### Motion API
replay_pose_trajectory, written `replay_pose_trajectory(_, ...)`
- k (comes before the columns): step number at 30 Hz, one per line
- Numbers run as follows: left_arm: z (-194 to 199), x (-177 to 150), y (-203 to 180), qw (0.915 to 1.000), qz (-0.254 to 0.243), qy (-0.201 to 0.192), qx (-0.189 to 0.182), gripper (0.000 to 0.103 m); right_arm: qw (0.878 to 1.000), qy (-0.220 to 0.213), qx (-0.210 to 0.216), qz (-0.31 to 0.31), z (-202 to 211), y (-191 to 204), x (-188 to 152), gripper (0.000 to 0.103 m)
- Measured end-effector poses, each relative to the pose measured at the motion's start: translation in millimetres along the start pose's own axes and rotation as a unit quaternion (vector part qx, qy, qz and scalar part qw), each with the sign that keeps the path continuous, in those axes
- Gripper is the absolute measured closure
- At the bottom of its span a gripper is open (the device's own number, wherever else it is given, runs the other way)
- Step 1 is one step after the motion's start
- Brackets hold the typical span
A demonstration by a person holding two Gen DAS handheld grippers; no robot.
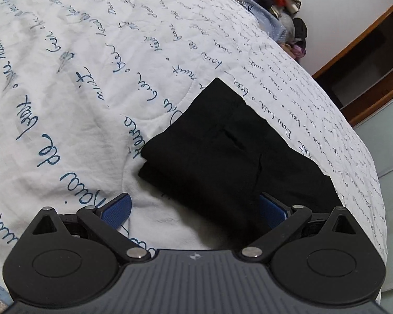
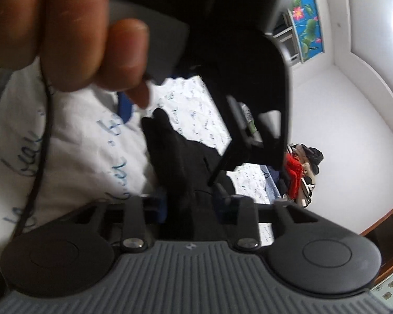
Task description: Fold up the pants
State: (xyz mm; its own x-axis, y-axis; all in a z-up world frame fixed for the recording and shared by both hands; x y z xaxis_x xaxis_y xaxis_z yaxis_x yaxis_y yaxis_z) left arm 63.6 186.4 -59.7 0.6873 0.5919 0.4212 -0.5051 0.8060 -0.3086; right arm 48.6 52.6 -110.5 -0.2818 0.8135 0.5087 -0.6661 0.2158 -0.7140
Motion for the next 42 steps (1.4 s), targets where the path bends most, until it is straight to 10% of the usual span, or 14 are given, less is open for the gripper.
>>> replay_pose_trajectory(16, -13, 15, -8, 0.9834, 0.121, 0.061, -0.12, 0.0, 0.962, -0.048, 0.086, -0.256, 15, -64, -11, 0.095)
replay_pose_trajectory(22, -28, 29, -21, 0.9871, 0.124, 0.032, -0.097, 0.001, 0.933, -0.073, 0.1, -0.338, 35, -92, -28, 0.095)
replay_pose_trajectory(24, -26, 30, -28, 0.9897, 0.103, 0.014, -0.098, 0.028, 0.928, -0.076, 0.101, -0.35, 38, -96, -31, 0.095)
replay_pose_trajectory(25, -25, 31, -31, 0.9911, 0.091, 0.01, -0.097, 0.071, 0.928, -0.076, 0.102, -0.351, 38, -96, -33, 0.095)
replay_pose_trajectory(28, -24, 31, -32, 0.9926, 0.078, 0.003, -0.093, 0.087, 0.933, -0.07, 0.102, -0.338, 38, -92, -36, 0.093)
replay_pose_trajectory(32, -22, 29, -29, 0.9934, 0.062, -0.01, -0.096, 0.089, 0.958, -0.045, 0.073, -0.273, 46, -75, -40, 0.046)
replay_pose_trajectory(36, -18, 29, -32, 0.9941, 0.05, -0.023, -0.093, 0.089, 0.981, 0.005, 0.035, -0.193, 59, -47, -56, 0.046)
replay_pose_trajectory(42, -6, 26, -41, 0.9947, 0.024, -0.059, -0.08, 0.089, 0.978, 0.049, 0.018, -0.203, 67, -42, -81, 0.046)
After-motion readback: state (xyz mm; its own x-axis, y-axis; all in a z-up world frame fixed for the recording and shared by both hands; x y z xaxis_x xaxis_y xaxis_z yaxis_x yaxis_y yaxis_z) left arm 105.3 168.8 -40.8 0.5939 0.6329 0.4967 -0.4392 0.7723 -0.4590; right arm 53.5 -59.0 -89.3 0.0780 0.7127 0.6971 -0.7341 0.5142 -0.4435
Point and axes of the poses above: each gripper's, at about its wrist camera, not at the fingertips, and z roughly against the way its jaws point, y to its left, x to its top, the point moved 4 cm from there along -z, roughly the way its jaws point, and after that the axes turned 11 degrees about x, right-handed, at the moved point
